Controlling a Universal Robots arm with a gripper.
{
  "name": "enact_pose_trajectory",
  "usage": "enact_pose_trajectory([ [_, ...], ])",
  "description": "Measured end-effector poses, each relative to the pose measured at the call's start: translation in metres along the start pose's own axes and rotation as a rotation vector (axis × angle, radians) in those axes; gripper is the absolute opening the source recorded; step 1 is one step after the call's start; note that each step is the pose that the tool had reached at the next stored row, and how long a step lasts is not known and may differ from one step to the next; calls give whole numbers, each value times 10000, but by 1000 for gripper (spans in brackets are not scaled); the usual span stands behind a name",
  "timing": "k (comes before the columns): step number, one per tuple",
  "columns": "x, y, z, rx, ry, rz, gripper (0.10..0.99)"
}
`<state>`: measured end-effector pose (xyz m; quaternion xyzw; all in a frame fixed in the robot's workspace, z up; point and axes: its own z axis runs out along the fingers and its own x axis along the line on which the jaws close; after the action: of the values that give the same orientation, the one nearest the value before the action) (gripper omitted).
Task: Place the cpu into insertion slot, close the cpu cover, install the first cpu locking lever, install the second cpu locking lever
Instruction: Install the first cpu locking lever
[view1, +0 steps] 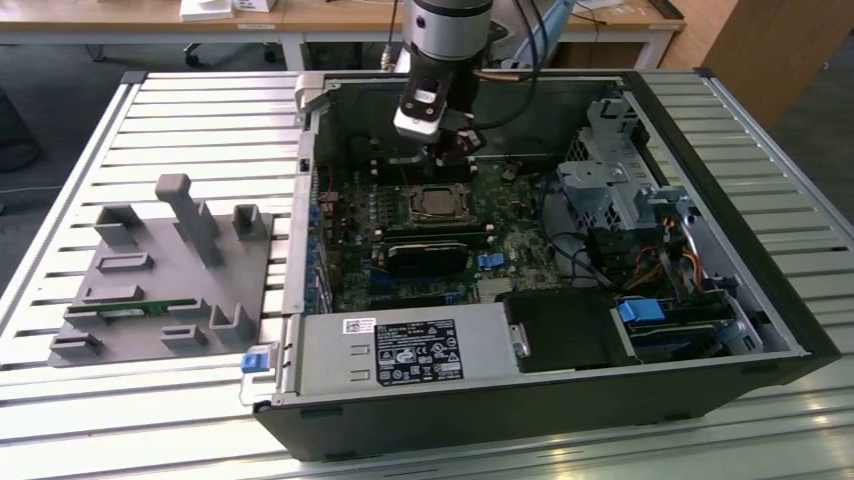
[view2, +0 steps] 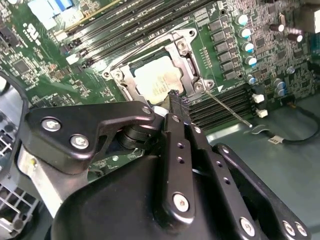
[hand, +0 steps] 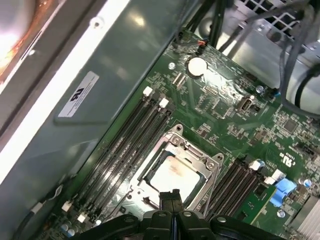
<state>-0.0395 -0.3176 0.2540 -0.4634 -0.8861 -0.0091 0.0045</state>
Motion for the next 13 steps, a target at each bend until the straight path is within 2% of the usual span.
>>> enact_pose_trajectory([
  [13,0,0,0,23,17,-1407,106],
])
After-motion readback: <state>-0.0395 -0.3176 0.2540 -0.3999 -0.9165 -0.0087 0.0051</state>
